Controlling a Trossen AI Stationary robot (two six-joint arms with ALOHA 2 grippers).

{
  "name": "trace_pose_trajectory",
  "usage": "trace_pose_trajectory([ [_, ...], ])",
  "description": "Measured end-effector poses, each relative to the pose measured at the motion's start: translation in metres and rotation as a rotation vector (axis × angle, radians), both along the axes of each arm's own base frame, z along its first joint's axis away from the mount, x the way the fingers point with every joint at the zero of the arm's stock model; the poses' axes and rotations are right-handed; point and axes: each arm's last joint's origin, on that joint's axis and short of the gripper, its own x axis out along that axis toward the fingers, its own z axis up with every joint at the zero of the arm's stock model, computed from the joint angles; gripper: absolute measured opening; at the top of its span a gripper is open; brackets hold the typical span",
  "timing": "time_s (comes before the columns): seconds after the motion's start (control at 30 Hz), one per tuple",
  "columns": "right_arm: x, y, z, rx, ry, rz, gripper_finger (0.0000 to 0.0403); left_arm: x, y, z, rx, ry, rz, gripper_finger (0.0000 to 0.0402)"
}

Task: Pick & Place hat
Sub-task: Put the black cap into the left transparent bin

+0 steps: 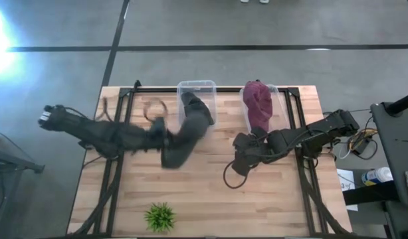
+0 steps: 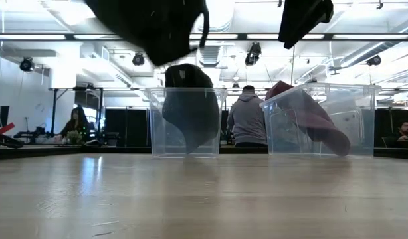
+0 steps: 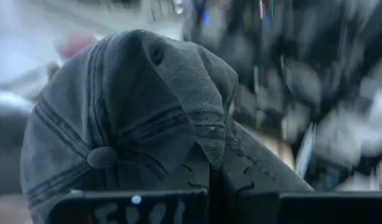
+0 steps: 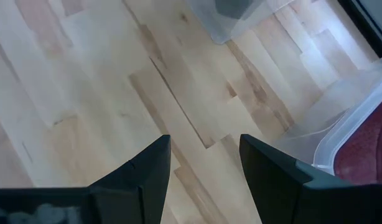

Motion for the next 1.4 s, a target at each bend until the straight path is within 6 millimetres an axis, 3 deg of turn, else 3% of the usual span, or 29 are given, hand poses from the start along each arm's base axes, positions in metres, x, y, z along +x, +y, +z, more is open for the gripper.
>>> trace_pose_trajectory([
  [0.17,0.0,-0.001,0.0,-0.021,-0.011,-0.014,0.0187,-0.008,0.029,0.048,0.119,-0.205,0.187,0.0001],
  [0.3,0.0,-0.001,0.001,-0.042,-0.024,-0.031,0.0187,-0.002,0.055,0.062,0.252,-0.194,0.308,0.0001],
  [0.63,0.001,-0.003,0.002,-0.062,-0.067,-0.098,0.0187,0.046,0.121,0.026,0.316,-0.028,0.358,0.0],
  [0.8,0.001,-0.002,0.002,-0.059,-0.072,-0.1,0.0187,0.052,0.144,0.009,0.316,0.059,0.394,0.0],
  [1.1,0.002,-0.002,0.002,-0.078,-0.084,-0.106,0.0187,0.046,0.156,0.004,0.31,0.08,0.393,0.0],
  [1.4,0.002,-0.003,0.002,-0.079,-0.089,-0.111,0.0187,0.054,0.16,-0.035,0.248,0.181,0.365,0.0],
])
